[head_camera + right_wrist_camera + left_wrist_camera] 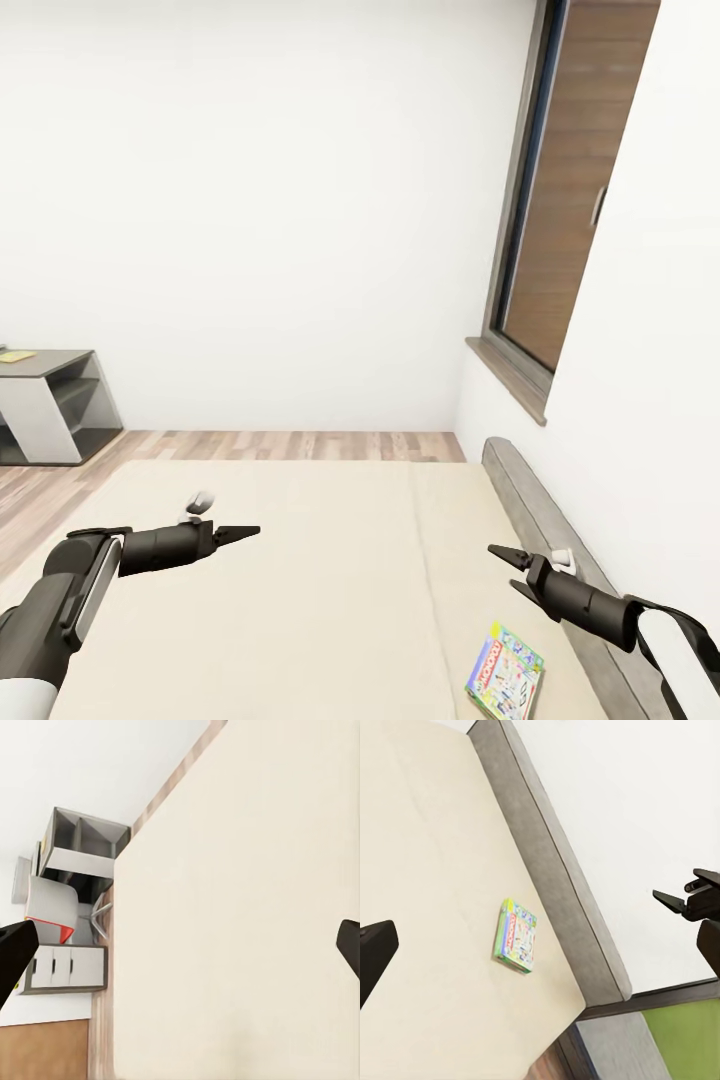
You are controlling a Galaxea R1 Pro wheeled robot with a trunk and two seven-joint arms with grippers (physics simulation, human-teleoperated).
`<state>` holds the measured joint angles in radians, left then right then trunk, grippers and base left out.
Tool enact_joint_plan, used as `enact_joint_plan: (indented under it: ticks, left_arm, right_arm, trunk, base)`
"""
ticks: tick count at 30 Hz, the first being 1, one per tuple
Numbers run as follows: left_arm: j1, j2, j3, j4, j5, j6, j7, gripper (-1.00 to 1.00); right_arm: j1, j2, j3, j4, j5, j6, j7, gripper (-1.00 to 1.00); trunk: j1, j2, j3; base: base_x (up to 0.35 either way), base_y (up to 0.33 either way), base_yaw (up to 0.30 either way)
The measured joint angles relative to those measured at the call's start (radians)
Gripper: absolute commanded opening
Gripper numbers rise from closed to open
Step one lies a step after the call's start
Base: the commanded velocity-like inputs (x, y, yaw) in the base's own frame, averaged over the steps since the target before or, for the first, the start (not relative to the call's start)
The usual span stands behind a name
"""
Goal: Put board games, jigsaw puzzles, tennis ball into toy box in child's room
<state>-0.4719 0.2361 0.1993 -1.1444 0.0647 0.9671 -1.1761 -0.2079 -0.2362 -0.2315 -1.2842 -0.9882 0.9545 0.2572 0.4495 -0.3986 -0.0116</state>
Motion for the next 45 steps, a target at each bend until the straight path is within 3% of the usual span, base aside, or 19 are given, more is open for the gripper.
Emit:
enact_joint_plan:
  ticks: [45]
  left_arm:
    - [0.0,0.0,0.001,0.0,0.0,0.0,-0.001,1.0]
  right_arm:
    - [0.0,0.001,0.005,0.004,0.0,0.0,-0.004,1.0]
  trunk:
    - [0.0,0.0,0.0]
  base:
    - [0.0,-0.039,0.0]
